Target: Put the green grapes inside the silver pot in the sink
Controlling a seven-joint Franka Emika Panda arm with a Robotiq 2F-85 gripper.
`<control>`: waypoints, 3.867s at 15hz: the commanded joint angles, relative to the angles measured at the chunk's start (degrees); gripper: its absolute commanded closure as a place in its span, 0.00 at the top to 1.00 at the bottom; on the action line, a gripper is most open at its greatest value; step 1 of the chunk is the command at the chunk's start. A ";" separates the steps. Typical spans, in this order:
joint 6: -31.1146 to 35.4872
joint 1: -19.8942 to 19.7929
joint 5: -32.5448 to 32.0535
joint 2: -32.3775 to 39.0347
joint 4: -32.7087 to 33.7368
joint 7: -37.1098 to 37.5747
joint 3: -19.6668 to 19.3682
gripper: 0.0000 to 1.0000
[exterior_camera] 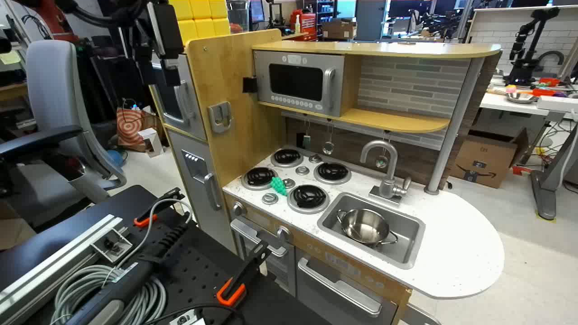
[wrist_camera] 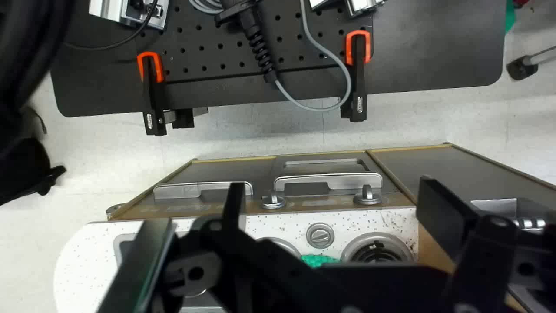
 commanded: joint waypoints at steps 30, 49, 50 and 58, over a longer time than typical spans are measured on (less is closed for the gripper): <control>26.18 2.21 -3.61 42.81 26.56 13.90 -12.94 1.00; 23.44 2.00 -15.59 60.91 34.06 -9.13 -20.50 1.00; 22.67 1.98 -16.40 60.90 34.66 -10.27 -20.42 1.00; 21.37 1.50 -25.61 60.28 33.27 -23.94 -19.99 1.00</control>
